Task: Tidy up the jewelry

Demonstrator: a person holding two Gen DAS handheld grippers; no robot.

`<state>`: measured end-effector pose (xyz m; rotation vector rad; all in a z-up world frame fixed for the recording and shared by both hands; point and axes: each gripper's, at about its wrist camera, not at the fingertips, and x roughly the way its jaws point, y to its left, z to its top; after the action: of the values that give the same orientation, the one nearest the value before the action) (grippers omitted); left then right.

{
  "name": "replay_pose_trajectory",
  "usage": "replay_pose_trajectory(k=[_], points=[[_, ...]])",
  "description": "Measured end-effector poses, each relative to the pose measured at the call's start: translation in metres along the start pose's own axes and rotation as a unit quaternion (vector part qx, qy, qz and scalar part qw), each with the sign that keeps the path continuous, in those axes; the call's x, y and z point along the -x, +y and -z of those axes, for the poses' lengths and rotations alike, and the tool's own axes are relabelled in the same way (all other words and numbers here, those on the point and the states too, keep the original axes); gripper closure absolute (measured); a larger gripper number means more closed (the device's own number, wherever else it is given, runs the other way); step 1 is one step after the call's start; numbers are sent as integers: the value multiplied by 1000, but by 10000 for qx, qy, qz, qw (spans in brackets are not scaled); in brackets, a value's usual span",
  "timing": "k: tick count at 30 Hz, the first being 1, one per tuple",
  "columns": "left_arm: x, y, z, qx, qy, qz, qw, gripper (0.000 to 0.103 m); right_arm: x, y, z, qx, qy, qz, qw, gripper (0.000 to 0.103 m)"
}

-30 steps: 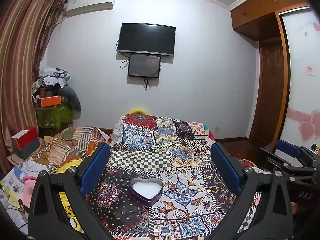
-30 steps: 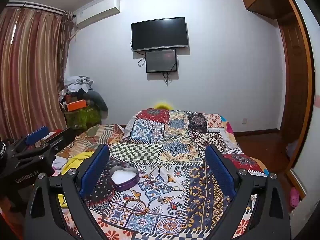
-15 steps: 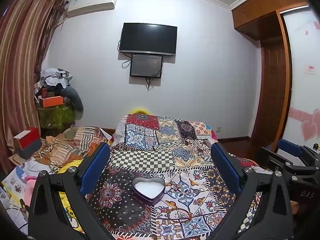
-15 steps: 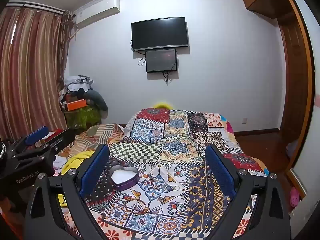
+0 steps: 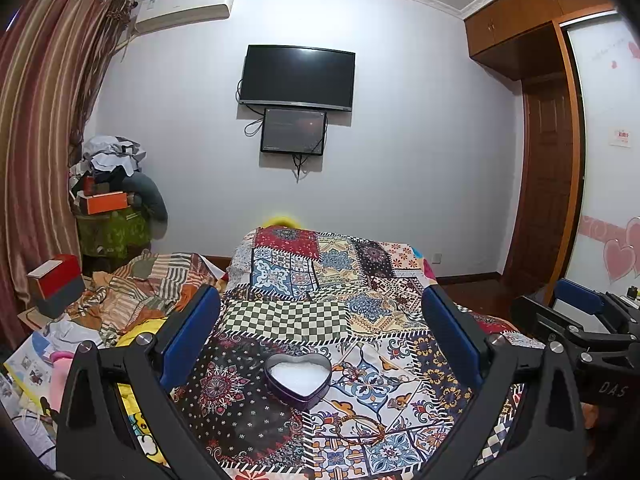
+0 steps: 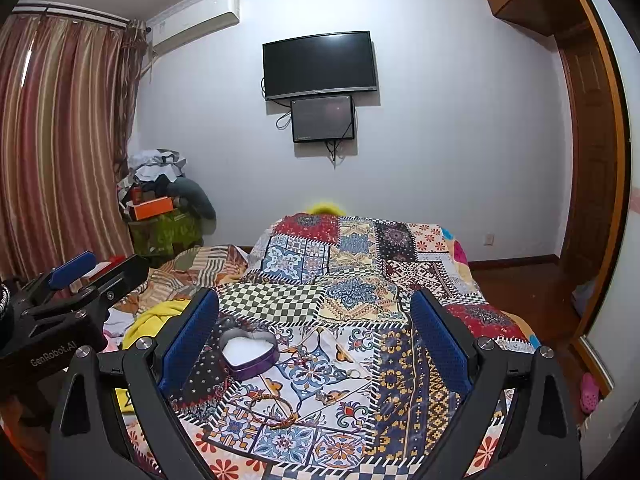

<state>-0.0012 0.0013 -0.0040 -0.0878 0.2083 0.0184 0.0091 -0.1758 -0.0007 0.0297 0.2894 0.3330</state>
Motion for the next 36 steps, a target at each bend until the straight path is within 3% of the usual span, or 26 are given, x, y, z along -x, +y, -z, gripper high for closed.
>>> replay_pose_trajectory(k=[36], points=[[0, -3, -5, -36, 37, -27, 10000, 2, -1, -2, 3, -31, 33, -3, 10000, 8]])
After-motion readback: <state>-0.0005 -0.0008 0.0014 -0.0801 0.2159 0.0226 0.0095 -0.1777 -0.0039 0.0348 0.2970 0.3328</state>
